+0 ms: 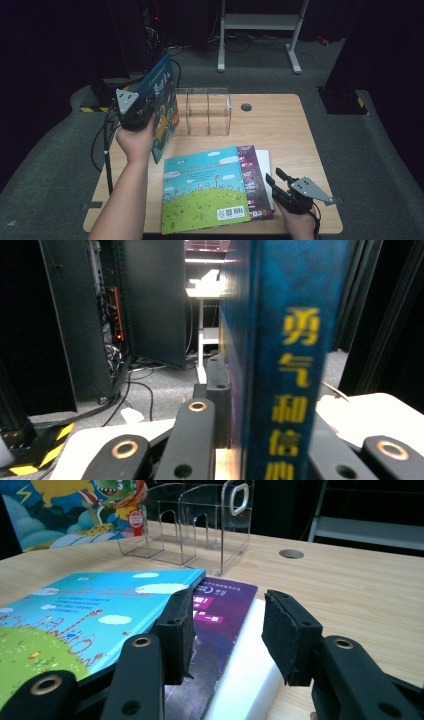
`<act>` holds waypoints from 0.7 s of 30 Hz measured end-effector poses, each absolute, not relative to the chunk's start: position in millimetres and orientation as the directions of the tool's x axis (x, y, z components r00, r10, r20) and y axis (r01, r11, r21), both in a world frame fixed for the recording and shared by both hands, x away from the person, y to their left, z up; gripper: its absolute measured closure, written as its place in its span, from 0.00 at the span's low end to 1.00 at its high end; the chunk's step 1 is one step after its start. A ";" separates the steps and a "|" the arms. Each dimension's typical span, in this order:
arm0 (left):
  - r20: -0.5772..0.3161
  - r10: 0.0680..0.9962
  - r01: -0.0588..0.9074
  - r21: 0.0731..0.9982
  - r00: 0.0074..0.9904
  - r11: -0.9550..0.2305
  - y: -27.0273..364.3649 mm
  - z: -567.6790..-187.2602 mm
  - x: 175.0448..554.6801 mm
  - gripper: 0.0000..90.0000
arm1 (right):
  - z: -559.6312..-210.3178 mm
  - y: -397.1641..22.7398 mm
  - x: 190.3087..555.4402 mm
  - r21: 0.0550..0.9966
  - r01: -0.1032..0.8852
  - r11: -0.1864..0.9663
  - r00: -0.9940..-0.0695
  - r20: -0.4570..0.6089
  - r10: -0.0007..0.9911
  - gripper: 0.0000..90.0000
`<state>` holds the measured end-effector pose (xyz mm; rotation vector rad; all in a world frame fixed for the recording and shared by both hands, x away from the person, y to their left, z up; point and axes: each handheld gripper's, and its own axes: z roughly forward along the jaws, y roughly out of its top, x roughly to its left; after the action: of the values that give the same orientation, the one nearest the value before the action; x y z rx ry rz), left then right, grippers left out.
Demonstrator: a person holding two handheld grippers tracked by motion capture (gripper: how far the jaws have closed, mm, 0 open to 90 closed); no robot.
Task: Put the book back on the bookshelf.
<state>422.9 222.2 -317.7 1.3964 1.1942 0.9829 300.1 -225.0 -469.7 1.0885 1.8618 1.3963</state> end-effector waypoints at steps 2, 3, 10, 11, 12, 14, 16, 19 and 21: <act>-0.024 0.985 0.173 0.985 0.168 -0.005 219.2 -317.8 428.1 0.92 | -470.9 -225.4 299.6 0.952 0.279 0.124 -0.511 0.038 0.859 0.61; -0.024 0.985 0.173 0.985 0.168 -0.005 219.2 -317.8 428.1 0.92 | -471.2 -225.1 299.1 0.953 0.277 0.125 -0.512 0.037 0.858 0.61; -0.021 0.988 0.155 0.988 0.151 -0.003 212.3 -320.0 437.8 0.92 | -471.1 -226.2 298.1 0.953 0.277 0.121 -0.514 0.040 0.857 0.61; -0.022 0.988 0.153 0.988 0.151 -0.001 211.4 -320.2 439.5 0.92 | -470.9 -227.2 298.1 0.954 0.276 0.121 -0.514 0.040 0.857 0.62; -0.021 0.989 0.149 0.989 0.145 -0.001 209.2 -321.4 443.0 0.92 | -470.9 -227.4 298.0 0.954 0.275 0.119 -0.512 0.040 0.858 0.62; -0.010 0.990 0.146 0.989 0.138 -0.010 206.7 -323.1 446.6 0.92 | -470.8 -227.6 297.9 0.954 0.277 0.115 -0.510 0.044 0.859 0.62; 0.005 0.992 0.144 0.989 0.129 -0.024 204.5 -325.2 450.4 0.92 | -470.9 -227.8 297.8 0.953 0.280 0.113 -0.511 0.048 0.858 0.62; -0.006 0.992 0.147 0.989 0.125 -0.013 204.5 -328.9 456.5 0.92 | -470.7 -227.6 297.8 0.953 0.282 0.109 -0.514 0.054 0.856 0.62; -0.021 0.992 0.150 0.989 0.122 0.002 204.7 -331.6 461.1 0.92 | -470.9 -228.0 298.0 0.953 0.281 0.111 -0.515 0.053 0.856 0.62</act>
<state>461.1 204.7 -331.6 1.3658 1.2298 1.0338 298.0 -228.0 -470.9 1.1028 1.8655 1.4155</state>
